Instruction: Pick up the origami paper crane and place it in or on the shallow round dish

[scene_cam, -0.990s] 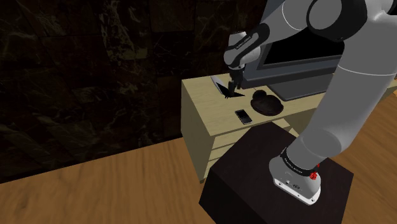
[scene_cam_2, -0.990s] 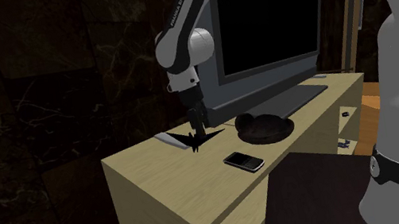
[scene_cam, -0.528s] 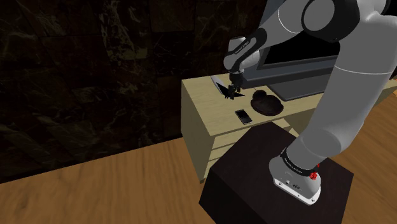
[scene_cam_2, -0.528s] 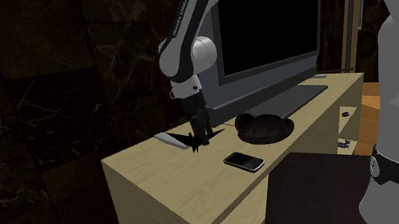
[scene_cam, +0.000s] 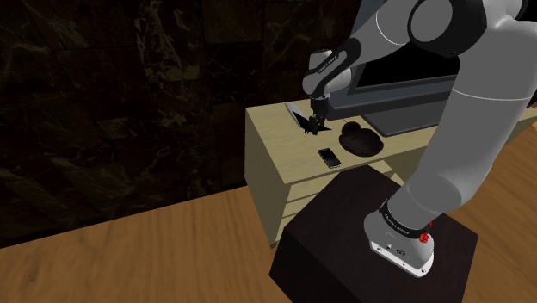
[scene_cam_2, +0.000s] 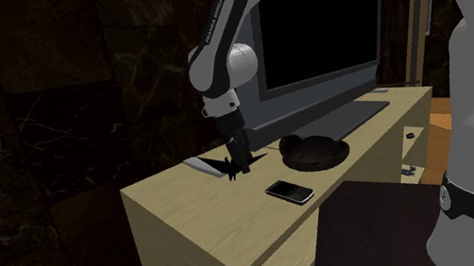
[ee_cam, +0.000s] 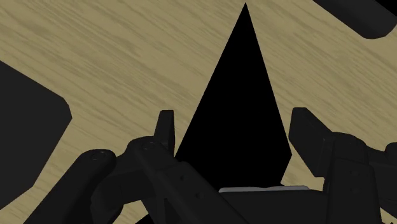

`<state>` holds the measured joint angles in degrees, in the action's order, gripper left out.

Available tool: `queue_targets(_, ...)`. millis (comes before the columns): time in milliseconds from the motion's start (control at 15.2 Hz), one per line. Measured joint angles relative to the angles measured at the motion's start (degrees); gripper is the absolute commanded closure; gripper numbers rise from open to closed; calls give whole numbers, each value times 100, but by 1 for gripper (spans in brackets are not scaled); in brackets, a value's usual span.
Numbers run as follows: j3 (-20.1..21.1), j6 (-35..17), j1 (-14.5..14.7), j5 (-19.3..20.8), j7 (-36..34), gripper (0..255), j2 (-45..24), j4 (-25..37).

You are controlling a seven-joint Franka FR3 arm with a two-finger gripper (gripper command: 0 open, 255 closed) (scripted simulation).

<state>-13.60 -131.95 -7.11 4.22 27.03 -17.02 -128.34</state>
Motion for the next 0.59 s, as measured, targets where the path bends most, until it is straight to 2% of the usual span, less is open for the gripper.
queue_targets(594,-11,138,15,29,-10,255,137,10)
